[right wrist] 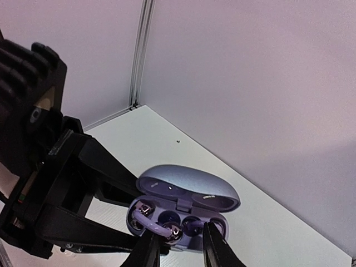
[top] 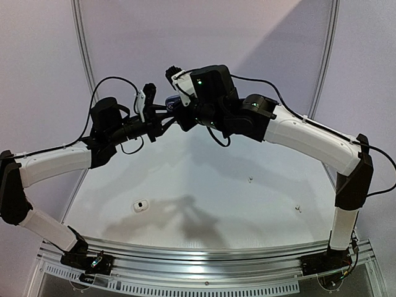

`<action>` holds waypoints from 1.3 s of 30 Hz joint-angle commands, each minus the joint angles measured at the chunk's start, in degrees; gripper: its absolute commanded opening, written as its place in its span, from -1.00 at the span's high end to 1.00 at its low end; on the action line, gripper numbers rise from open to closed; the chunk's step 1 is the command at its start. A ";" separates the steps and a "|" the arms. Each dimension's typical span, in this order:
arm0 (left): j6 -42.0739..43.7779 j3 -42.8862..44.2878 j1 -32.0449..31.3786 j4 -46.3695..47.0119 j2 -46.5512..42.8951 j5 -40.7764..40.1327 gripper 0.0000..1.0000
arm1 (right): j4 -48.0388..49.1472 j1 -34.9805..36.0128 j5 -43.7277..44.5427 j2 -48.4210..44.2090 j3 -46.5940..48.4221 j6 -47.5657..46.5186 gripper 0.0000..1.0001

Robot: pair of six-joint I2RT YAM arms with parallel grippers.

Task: Insert the wireless bluetooth earbuds into the charging case
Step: Insert the left earbud into the left side groove of the charging case.

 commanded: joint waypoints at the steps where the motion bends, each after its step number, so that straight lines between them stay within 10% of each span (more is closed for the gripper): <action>1: -0.75 0.36 0.37 6.98 -1.58 1.03 1.00 | -8.08 -0.35 2.98 -0.25 -2.15 -0.92 0.47; 39: -0.86 0.55 0.02 4.17 -1.17 6.46 1.00 | -0.91 -0.33 -4.13 0.01 -0.70 1.34 0.97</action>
